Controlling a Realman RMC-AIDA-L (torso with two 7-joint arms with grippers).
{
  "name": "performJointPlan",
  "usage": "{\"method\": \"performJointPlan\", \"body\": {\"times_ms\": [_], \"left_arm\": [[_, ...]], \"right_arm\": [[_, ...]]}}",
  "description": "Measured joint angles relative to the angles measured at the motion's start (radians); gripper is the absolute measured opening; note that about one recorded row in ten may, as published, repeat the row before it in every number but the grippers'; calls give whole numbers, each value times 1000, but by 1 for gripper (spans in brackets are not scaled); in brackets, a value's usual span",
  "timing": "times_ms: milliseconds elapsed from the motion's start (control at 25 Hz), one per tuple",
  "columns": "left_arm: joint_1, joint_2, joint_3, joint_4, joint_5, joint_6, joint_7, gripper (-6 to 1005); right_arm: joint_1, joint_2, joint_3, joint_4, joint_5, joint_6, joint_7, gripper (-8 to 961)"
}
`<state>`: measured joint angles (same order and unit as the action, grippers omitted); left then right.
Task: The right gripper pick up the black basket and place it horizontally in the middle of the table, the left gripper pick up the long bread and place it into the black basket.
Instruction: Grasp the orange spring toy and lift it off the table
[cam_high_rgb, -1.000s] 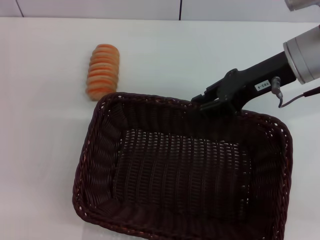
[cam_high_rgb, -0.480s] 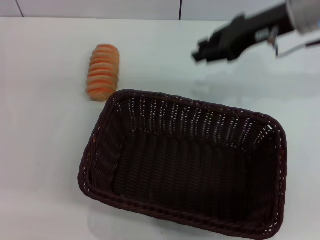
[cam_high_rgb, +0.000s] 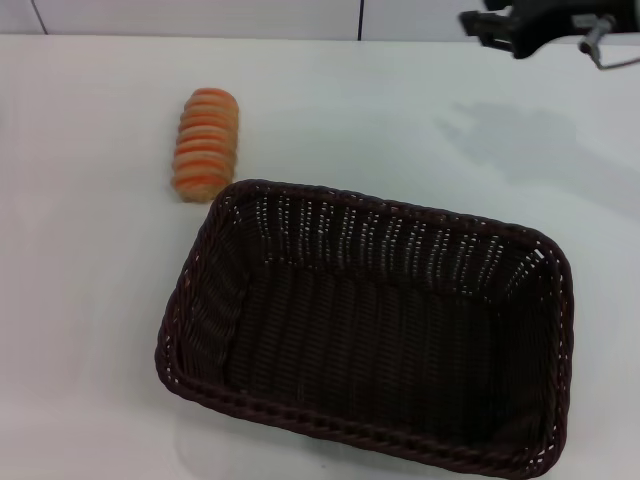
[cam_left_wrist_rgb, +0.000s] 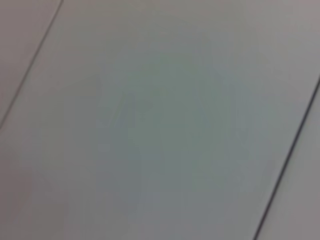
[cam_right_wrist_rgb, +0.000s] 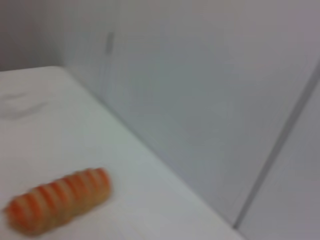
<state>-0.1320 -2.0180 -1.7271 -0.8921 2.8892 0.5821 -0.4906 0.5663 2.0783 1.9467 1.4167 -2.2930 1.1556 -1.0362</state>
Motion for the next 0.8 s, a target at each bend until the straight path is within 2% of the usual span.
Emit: {"method": "performJointPlan", "body": {"times_ms": [40,160,200,240,280,320,400,440,480,520,600,640,680,800], "left_arm": [[9,4,14,-24,0,-3,0,693],[17,8,32,-56,0,-8,-2,693],[17,8,32,-56,0,-8,-2,693],[19,9,36,-62,0,-10,-2,693],[20,10,39,-71,0,-12,-2,693],[20,10,39,-71,0,-12,-2,693],[22,11,46,-87,0,-17,2,693],[23,12,59,-102,-1,-18,4,693],[23,12,59,-102,-1,-18,4,692],[23,12,65,-106,0,-18,4,692],[24,14,74,-112,0,-18,6,691],[23,14,87,-118,0,-16,12,691],[23,14,87,-118,0,-16,12,691],[20,16,109,-125,0,-8,16,691]], "right_arm": [[-63,0,-28,22,29,-80,-6,315],[-172,0,-61,59,81,-227,-27,315],[-172,0,-61,59,81,-227,-27,315],[-237,0,-85,84,114,-330,-33,315],[-237,0,-85,84,114,-330,-33,315],[-268,1,-99,92,126,-385,-33,315],[-325,1,-127,100,146,-513,-36,315],[-374,2,-165,99,155,-647,-40,315],[-374,2,-165,99,155,-647,-40,315],[-398,2,-189,93,157,-714,-41,315],[-431,3,-237,64,158,-880,-42,315],[-451,3,-290,21,158,-1049,-42,315],[-451,3,-290,21,158,-1049,-42,315],[-462,2,-384,-74,158,-1306,-40,315]]}}
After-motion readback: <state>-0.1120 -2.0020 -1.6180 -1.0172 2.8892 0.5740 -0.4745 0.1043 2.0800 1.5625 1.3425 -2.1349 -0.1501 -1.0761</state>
